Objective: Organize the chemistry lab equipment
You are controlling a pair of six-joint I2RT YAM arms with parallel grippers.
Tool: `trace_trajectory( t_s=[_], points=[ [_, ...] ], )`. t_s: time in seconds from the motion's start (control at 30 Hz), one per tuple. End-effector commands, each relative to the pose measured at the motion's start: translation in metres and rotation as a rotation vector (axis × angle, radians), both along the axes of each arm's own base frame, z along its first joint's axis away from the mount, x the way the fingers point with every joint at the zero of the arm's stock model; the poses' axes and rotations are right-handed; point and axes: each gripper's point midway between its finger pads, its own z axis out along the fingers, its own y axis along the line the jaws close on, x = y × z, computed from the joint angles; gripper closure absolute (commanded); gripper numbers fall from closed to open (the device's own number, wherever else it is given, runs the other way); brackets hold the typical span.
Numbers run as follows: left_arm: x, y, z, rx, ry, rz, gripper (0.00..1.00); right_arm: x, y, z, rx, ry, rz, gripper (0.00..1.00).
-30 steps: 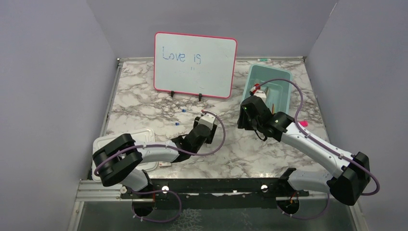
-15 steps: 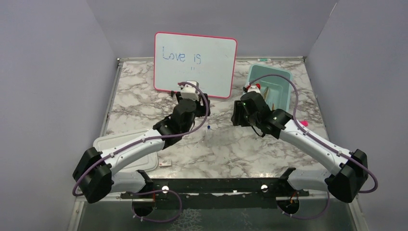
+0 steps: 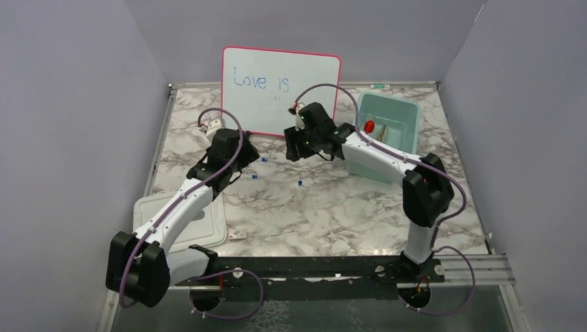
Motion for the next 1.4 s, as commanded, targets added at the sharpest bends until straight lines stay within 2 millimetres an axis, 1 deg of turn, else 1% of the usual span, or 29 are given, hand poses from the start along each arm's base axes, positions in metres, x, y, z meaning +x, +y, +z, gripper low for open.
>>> trace_trajectory(
  t_s=[0.0,0.07,0.1,0.17,0.27,0.43,0.53,0.77,0.87,0.97,1.03,1.1,1.2,1.27,1.37],
  points=[
    [-0.016,0.016,-0.004,-0.122,0.050,0.073,0.24,0.026,0.039,-0.015,0.012,-0.034,0.136,0.43],
    [-0.017,0.019,-0.007,-0.134,0.057,0.088,0.24,0.030,0.047,-0.030,-0.002,-0.025,0.163,0.43],
    [-0.018,0.020,-0.008,-0.137,0.061,0.094,0.24,0.030,0.052,-0.041,-0.015,-0.016,0.183,0.43],
    [-0.017,0.024,-0.009,-0.142,0.065,0.111,0.24,0.032,0.060,-0.052,-0.030,-0.018,0.218,0.42],
    [-0.015,0.028,-0.011,-0.145,0.073,0.126,0.24,0.039,0.064,-0.068,-0.069,-0.018,0.222,0.43],
    [-0.010,0.029,-0.013,-0.148,0.081,0.128,0.24,0.045,0.071,-0.084,-0.095,-0.022,0.255,0.46],
    [-0.006,0.028,-0.014,-0.149,0.085,0.121,0.24,0.042,0.073,-0.096,-0.113,-0.006,0.286,0.51],
    [0.001,0.024,-0.015,-0.155,0.092,0.095,0.24,0.035,0.076,-0.119,-0.181,-0.020,0.369,0.54],
    [0.004,0.023,-0.012,-0.161,0.092,0.085,0.24,0.032,0.077,-0.125,-0.207,-0.031,0.399,0.60],
    [0.006,0.023,-0.009,-0.169,0.090,0.081,0.24,0.034,0.073,-0.131,-0.240,-0.048,0.409,0.72],
    [0.008,0.022,-0.007,-0.179,0.092,0.073,0.24,0.040,0.066,-0.131,-0.280,-0.074,0.383,0.80],
    [0.009,0.019,-0.007,-0.193,0.096,0.055,0.25,0.046,0.063,-0.118,-0.276,-0.131,0.347,0.83],
    [0.011,0.016,-0.005,-0.214,0.094,0.033,0.25,0.053,0.065,-0.091,-0.232,-0.240,0.323,0.86],
    [0.012,0.010,-0.001,-0.246,0.089,-0.004,0.25,0.055,0.067,-0.070,-0.189,-0.296,0.314,0.87],
    [0.014,0.001,0.007,-0.285,0.079,-0.053,0.23,0.051,0.068,-0.040,-0.124,-0.348,0.304,0.87]
  ],
)
